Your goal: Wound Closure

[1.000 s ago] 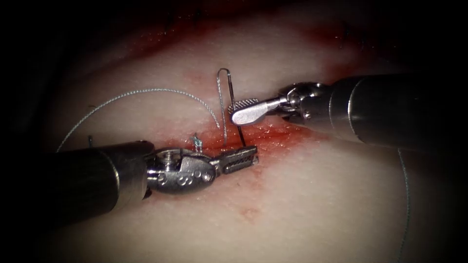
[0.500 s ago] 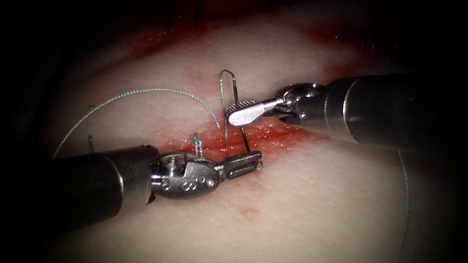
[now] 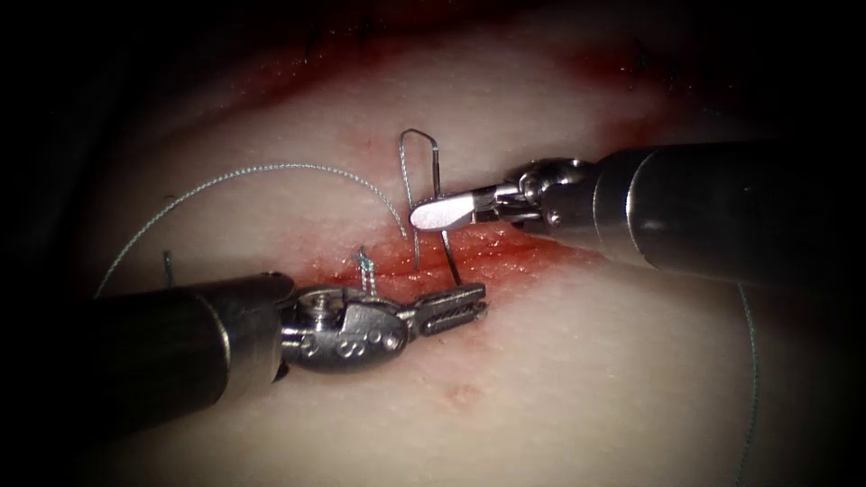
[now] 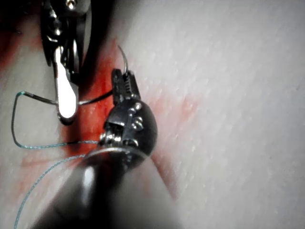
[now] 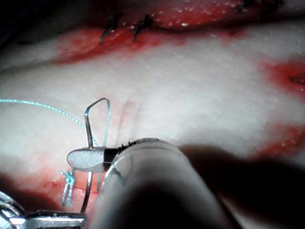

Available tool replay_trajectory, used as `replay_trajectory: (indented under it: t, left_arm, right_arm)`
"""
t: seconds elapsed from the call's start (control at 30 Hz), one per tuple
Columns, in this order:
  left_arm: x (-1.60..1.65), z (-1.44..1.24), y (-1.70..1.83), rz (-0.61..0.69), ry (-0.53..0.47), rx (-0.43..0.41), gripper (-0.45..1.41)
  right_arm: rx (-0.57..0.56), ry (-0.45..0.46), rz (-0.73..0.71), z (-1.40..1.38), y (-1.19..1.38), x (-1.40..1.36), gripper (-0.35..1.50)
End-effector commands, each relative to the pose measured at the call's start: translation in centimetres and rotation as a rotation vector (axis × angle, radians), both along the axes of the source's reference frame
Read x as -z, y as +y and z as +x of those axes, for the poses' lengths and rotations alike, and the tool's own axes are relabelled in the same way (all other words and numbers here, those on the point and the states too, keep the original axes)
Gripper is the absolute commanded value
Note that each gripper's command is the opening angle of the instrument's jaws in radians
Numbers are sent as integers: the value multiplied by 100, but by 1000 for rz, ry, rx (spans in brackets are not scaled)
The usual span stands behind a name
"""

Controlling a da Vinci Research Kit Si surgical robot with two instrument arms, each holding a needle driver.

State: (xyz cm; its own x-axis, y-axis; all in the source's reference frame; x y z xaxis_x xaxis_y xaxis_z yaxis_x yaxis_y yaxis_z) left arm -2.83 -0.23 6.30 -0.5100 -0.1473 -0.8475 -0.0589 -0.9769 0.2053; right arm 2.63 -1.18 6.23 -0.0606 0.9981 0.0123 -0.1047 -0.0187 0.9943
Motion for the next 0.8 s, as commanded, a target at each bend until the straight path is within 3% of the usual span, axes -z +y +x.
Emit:
replay_trajectory:
  t: [0.03,0.17,0.2,0.23,0.3,0.43,0.5,0.57,0.6,0.63,0.67,0.73,0.8]
  left_arm:
    - [-6,-6,-3,2,0,-4,-45]
    - [-6,-5,-3,4,-1,-9,-45]
    - [-6,-5,-2,4,-1,-9,-25]
    - [-5,-4,-2,1,-5,-17,24]
    - [-4,-2,-1,56,-25,4,103]
    - [1,7,4,152,-58,34,125]
    - [2,13,5,176,-68,37,125]
    - [4,21,8,211,-80,45,98]
    - [4,24,8,244,-92,53,56]
    - [3,29,9,324,-128,49,-11]
    - [1,33,9,397,-150,24,-45]
    - [-3,42,10,507,-154,-5,-45]
    - [-10,50,14,543,-105,20,-45]
  right_arm:
    - [2,-14,-7,8,1,-7,-35]
    - [1,-16,-13,5,2,-8,-35]
    - [4,-19,-25,4,2,-8,-35]
    - [3,-15,-37,3,3,-9,-35]
    - [-10,5,-65,0,5,-10,-35]
    - [-49,63,-150,-5,10,-16,-35]
    - [-58,58,-221,-6,10,-20,-35]
    - [-74,36,-289,-6,8,-24,-35]
    - [-82,37,-328,-6,7,-25,-35]
    - [-95,46,-385,-6,6,-26,-35]
    - [-106,54,-423,-6,6,-27,-35]
    - [-128,66,-508,-6,6,-26,-35]
    - [-144,71,-574,-6,7,-25,-35]
